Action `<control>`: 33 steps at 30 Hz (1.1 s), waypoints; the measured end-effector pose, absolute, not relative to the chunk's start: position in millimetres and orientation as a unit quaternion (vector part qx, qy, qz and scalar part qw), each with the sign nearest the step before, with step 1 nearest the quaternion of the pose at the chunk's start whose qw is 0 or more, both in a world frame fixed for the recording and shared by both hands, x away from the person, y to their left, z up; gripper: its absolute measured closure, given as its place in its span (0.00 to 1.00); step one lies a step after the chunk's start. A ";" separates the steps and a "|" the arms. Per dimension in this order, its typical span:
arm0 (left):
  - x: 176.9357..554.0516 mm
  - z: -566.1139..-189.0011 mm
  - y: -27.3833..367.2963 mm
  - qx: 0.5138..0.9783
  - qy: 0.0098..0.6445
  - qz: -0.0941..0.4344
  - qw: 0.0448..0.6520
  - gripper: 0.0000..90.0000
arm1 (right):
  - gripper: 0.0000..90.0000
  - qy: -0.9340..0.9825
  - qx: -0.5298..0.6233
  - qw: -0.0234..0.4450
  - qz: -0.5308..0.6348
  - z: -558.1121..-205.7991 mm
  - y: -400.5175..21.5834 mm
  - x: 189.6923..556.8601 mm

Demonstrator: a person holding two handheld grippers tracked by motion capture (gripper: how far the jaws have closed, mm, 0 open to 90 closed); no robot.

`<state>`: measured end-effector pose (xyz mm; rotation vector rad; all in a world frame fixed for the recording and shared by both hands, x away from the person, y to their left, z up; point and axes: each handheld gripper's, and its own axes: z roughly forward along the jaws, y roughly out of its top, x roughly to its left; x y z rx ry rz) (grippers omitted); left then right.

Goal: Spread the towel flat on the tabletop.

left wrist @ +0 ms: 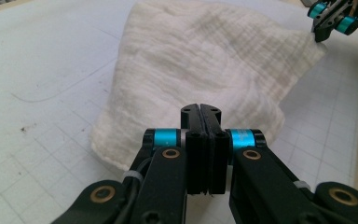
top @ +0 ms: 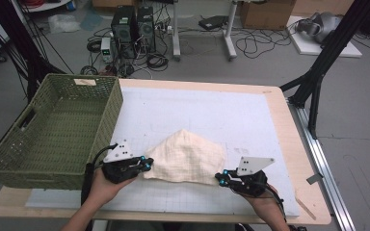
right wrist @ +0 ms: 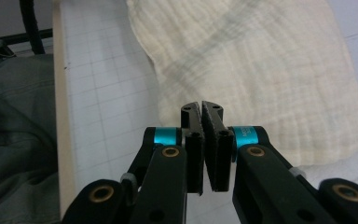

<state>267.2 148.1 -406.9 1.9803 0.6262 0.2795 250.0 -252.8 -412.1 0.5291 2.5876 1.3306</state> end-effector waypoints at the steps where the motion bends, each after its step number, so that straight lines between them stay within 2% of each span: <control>1: 264.9 -407.3 149.3 0.819 0.258 0.114 0.499 0.98 | 0.97 0.872 0.177 0.089 0.447 -412.9 -253.2 247.7; 11: 245.7 -432.8 154.0 0.838 0.255 0.089 0.474 0.98 | 0.97 0.896 0.155 0.047 0.413 -426.4 -246.2 227.3; 14: 242.6 -437.8 154.9 0.838 0.255 0.079 0.475 0.98 | 0.91 0.895 0.153 0.039 0.416 -427.4 -245.0 228.1; 20: 250.3 -419.1 158.2 0.818 0.257 0.097 0.506 0.79 | 0.75 0.874 0.171 0.056 0.451 -411.2 -249.3 244.0; 23: 260.7 -414.2 158.1 0.806 0.265 0.114 0.517 0.73 | 0.67 0.868 0.178 0.073 0.459 -402.7 -248.7 258.3; 33: 304.5 -424.4 137.9 0.804 0.306 0.132 0.492 0.60 | 0.55 0.859 0.207 0.088 0.460 -404.1 -242.7 314.2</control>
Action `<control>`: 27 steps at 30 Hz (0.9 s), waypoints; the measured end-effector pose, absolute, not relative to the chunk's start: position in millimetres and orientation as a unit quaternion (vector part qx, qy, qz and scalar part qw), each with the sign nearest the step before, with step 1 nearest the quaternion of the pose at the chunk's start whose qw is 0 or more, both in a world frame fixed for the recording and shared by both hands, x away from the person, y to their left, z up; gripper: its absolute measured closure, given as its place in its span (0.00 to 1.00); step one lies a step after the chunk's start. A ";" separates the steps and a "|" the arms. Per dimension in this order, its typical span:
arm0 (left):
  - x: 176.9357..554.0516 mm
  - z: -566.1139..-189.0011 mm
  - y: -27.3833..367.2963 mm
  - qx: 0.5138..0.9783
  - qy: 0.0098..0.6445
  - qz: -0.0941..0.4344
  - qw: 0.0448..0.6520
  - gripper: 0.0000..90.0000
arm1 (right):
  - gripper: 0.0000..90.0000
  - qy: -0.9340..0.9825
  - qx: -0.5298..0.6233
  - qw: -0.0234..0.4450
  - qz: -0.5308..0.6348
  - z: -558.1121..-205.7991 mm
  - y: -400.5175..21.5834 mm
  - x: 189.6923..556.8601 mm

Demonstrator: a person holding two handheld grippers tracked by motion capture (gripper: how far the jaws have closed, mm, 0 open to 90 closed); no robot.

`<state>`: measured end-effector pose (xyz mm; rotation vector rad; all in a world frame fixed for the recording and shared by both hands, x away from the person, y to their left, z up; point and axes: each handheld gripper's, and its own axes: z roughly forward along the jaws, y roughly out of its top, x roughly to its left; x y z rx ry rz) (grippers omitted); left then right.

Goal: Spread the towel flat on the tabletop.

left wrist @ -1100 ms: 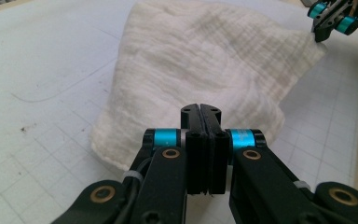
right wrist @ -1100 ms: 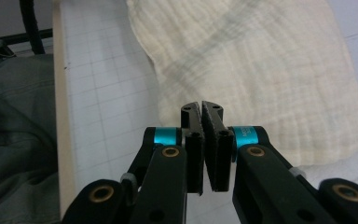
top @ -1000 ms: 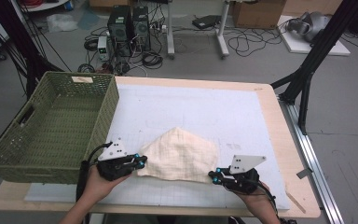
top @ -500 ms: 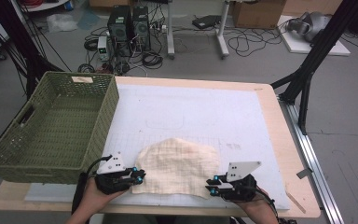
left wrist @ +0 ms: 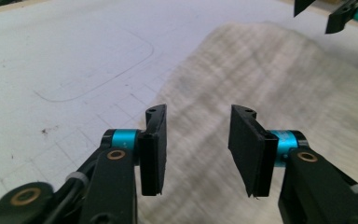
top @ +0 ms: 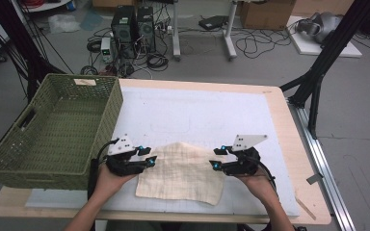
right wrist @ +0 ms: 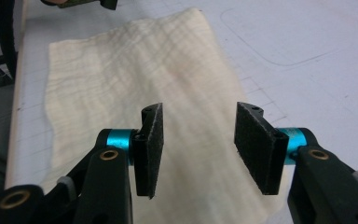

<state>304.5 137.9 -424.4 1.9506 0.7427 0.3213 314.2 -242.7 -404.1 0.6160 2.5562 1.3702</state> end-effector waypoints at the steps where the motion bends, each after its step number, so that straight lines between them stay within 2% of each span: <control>1: 308.6 -426.6 135.7 0.805 0.313 0.132 0.487 0.57 | 0.54 0.860 0.209 0.086 0.458 -406.3 -242.8 318.2; 5: 320.0 -435.7 126.8 0.816 0.327 0.128 0.459 0.51 | 0.49 0.862 0.222 0.064 0.451 -416.5 -243.3 331.4; 7: 323.8 -440.4 124.7 0.823 0.331 0.113 0.447 0.52 | 0.49 0.863 0.227 0.058 0.447 -421.1 -242.9 336.3; 9: 326.4 -444.5 123.7 0.832 0.327 0.093 0.438 0.66 | 0.53 0.866 0.227 0.052 0.442 -425.0 -241.6 340.0; 13: 325.3 -445.7 121.0 0.842 0.310 0.085 0.433 0.95 | 0.84 0.877 0.210 0.023 0.432 -428.6 -238.2 340.3; 14: 324.4 -445.0 120.7 0.844 0.307 0.089 0.430 0.98 | 0.90 0.879 0.204 0.021 0.429 -428.6 -236.9 339.4; 17: 321.7 -441.6 122.9 0.842 0.307 0.091 0.435 1.00 | 0.96 0.883 0.192 0.022 0.428 -425.5 -235.5 335.3; 27: 294.5 -423.6 139.4 0.832 0.287 0.099 0.464 1.00 | 0.97 0.881 0.172 0.035 0.440 -409.9 -241.5 309.7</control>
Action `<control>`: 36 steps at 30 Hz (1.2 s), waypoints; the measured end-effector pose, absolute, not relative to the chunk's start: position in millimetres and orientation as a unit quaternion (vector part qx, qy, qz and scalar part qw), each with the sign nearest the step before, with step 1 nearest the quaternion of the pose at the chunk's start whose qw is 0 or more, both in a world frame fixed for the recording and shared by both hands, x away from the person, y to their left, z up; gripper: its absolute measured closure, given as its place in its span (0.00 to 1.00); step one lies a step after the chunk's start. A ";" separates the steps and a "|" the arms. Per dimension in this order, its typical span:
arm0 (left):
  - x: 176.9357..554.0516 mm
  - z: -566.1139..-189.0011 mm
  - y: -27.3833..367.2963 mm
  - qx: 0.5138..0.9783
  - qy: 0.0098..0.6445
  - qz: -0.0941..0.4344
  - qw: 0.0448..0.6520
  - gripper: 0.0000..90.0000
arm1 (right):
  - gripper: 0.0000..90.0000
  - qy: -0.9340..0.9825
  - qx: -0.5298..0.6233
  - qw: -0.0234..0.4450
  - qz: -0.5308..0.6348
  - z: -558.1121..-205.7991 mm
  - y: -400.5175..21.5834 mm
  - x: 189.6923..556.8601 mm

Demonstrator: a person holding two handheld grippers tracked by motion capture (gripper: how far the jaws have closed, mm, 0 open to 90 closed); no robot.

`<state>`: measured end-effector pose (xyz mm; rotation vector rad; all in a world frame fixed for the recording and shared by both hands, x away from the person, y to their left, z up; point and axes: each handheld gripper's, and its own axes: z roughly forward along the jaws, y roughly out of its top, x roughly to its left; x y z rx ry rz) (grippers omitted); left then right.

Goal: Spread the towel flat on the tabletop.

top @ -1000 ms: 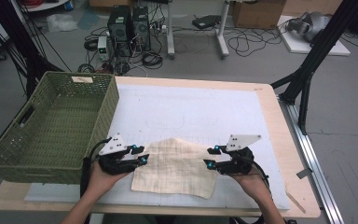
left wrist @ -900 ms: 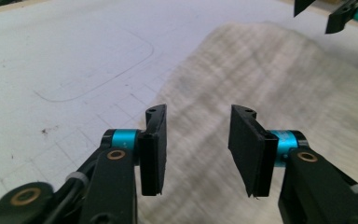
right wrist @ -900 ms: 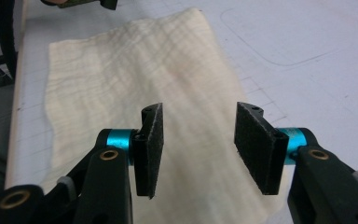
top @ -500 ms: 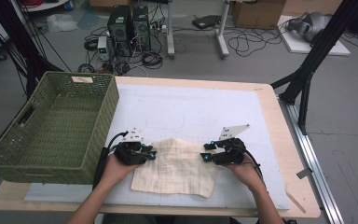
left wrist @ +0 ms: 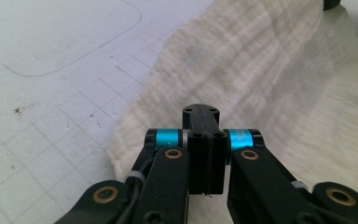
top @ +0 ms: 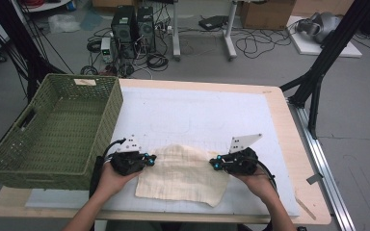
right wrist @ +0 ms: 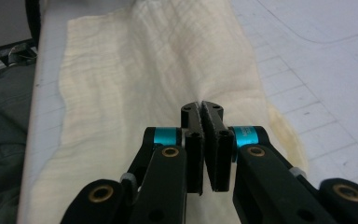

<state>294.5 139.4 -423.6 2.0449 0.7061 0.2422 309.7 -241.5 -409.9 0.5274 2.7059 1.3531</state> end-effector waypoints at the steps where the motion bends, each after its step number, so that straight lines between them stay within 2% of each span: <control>1: 290.5 -422.3 141.4 0.834 0.284 0.099 0.463 1.00 | 0.97 0.882 0.168 0.034 0.438 -409.0 -240.9 305.4; 6: 274.8 -420.8 144.7 0.838 0.270 0.094 0.464 1.00 | 0.97 0.889 0.155 0.029 0.429 -413.6 -238.7 286.7; 12: 273.1 -414.8 142.8 0.836 0.259 0.085 0.477 0.99 | 0.97 0.902 0.147 0.013 0.405 -431.2 -235.3 269.7; 21: 305.8 -401.8 123.2 0.804 0.292 0.099 0.508 0.54 | 0.97 0.905 0.143 0.008 0.401 -436.1 -234.0 264.1; 23: 311.0 -406.8 116.8 0.811 0.295 0.091 0.497 0.50 | 0.97 0.904 0.143 0.006 0.402 -435.5 -234.2 263.2; 25: 313.6 -414.0 111.6 0.826 0.290 0.068 0.479 0.54 | 0.96 0.904 0.142 0.006 0.403 -434.9 -234.8 262.8; 27: 313.0 -421.5 108.1 0.841 0.278 0.052 0.461 0.72 | 0.96 0.904 0.142 0.008 0.403 -433.6 -235.5 263.0; 30: 310.8 -430.3 107.2 0.854 0.266 0.042 0.445 0.92 | 0.94 0.904 0.139 0.009 0.404 -428.9 -235.8 264.4; 36: 300.9 -435.3 110.1 0.856 0.253 0.050 0.448 0.96 | 0.85 0.893 0.140 0.024 0.428 -407.4 -236.1 271.8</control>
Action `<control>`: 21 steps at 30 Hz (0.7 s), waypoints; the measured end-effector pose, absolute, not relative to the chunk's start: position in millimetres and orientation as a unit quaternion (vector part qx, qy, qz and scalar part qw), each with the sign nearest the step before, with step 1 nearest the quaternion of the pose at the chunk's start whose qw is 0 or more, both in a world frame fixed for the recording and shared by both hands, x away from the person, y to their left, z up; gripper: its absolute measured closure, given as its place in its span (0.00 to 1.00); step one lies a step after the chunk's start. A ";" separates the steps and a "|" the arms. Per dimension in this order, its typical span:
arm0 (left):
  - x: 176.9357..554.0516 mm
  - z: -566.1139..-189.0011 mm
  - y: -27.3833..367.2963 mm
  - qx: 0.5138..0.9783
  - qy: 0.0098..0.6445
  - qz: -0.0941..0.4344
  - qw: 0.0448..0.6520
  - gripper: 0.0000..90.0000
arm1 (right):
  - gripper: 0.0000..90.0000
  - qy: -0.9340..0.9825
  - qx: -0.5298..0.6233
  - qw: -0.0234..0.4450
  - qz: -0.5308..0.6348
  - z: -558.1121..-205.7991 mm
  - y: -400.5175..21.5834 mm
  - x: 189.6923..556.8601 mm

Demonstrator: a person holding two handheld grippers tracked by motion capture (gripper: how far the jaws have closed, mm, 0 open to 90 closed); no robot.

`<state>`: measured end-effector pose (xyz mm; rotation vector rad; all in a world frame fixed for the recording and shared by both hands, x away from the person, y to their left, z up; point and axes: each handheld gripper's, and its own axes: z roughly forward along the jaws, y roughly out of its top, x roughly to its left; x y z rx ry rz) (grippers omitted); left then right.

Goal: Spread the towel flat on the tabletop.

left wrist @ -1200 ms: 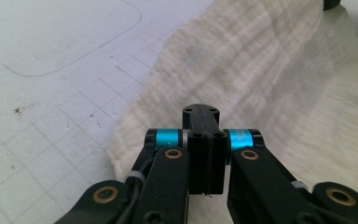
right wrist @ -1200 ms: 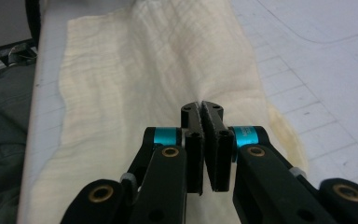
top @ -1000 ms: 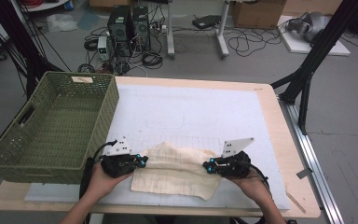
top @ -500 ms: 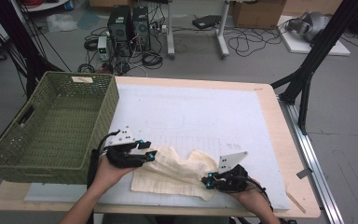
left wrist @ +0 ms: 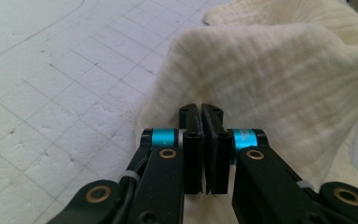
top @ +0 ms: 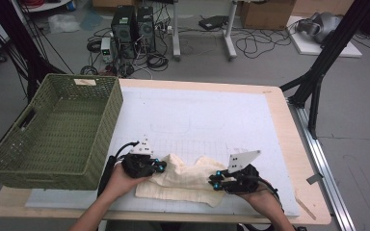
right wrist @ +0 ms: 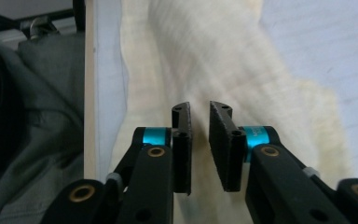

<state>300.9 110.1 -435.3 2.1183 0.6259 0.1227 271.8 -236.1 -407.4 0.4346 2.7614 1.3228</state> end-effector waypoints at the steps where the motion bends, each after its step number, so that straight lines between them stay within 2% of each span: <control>1: 299.6 -434.9 110.7 0.856 0.252 0.050 0.449 0.97 | 0.84 0.889 0.142 0.030 0.435 -402.2 -236.4 274.1; 5: 293.6 -432.7 112.8 0.860 0.241 0.057 0.446 0.97 | 0.80 0.880 0.152 0.051 0.447 -385.8 -237.2 287.4; 8: 287.7 -431.5 116.8 0.864 0.233 0.062 0.442 0.97 | 0.77 0.880 0.173 0.061 0.438 -386.5 -237.6 299.4; 15: 279.0 -431.8 123.9 0.866 0.223 0.068 0.441 0.97 | 0.71 0.895 0.205 0.054 0.392 -413.1 -223.6 320.1; 21: 277.0 -427.9 137.7 0.860 0.234 0.078 0.447 0.97 | 0.74 0.907 0.219 0.037 0.359 -436.5 -218.4 327.0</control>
